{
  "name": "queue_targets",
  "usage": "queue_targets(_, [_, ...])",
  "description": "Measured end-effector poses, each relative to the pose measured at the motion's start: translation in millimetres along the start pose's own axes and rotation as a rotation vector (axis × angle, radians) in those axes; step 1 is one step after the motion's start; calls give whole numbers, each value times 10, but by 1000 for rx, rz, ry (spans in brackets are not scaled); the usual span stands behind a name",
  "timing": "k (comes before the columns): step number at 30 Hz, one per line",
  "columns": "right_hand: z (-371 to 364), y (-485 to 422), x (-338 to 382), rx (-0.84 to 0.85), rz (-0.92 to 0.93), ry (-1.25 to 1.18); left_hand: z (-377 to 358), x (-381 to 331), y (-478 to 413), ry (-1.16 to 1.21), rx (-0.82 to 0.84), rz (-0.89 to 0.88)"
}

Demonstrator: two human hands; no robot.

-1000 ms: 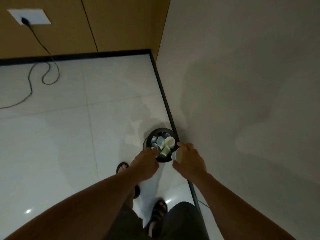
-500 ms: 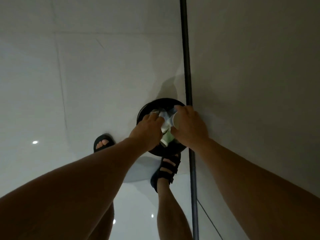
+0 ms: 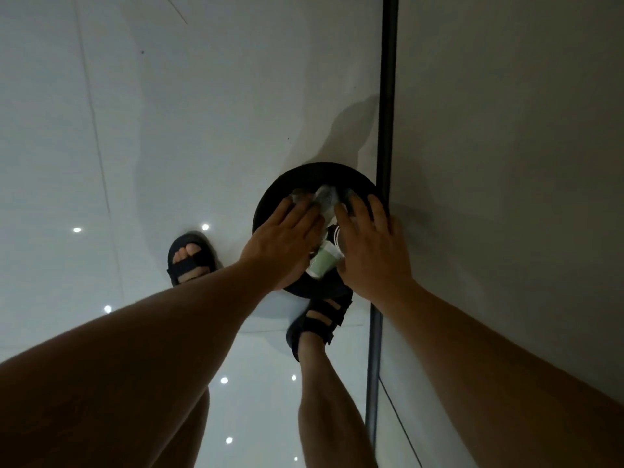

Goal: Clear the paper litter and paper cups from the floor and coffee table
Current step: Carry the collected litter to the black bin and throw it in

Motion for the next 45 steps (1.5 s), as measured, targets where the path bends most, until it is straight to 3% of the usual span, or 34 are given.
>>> queue_targets(8, [-94,80,-41,72,-15,-11,24,67,122,-38,14,7])
queue_targets(14, [211,319,60,19,-68,-116,417,164,337,2,1,80])
queue_targets(27, [1899,1637,937,-54,-77,-256,1856,389,2300,244,2,232])
queue_targets(37, [2731,2789,1912,-110,211,-14,2389,290,4455,423,-233,693])
queue_targets(45, [3113,3613,3275,-120,548,236,1766,-372,6430,608,-306,1126])
Point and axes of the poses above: each hand's wrist, its own y-axis away from the middle knuckle, its own z-axis out of the back of the hand, x = y × z, the point moved 2 cm from there along -y, towards the middle knuckle, and after that the axes turned 7 degrees about x, right-handed, at the moved point
